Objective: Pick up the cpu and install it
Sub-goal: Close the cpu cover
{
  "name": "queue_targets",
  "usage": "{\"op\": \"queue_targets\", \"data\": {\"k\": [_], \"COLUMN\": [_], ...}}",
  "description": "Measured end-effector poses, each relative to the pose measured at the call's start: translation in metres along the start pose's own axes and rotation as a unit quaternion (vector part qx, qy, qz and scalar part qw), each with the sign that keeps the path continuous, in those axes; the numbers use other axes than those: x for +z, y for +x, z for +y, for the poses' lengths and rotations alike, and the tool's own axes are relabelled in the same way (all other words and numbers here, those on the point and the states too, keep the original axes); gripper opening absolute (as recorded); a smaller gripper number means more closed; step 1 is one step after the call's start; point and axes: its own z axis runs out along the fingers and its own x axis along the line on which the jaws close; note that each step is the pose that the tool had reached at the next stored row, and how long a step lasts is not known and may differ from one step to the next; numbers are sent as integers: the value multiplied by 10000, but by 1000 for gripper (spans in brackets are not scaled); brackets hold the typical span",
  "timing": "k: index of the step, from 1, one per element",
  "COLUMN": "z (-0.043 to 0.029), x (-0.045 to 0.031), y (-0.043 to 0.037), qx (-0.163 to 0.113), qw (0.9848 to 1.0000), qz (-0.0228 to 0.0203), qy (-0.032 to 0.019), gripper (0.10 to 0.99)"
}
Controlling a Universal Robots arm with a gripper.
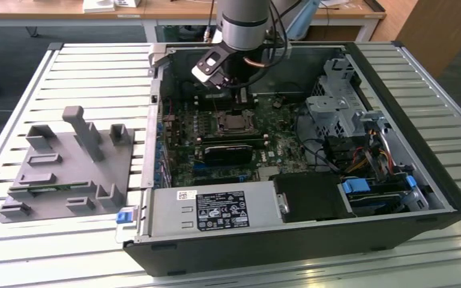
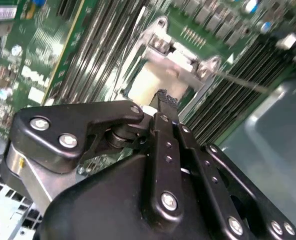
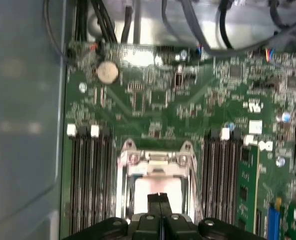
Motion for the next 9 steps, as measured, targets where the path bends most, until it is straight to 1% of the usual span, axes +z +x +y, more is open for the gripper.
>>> {"op": "queue_targets", "data": {"k": [3, 9], "z": [-65, -148], "x": [24, 77], "y": [-2, 1], "qx": [-2, -3], "qw": [10000, 10000], "qz": [1, 5], "qy": [0, 0], "gripper": [106, 106]}}
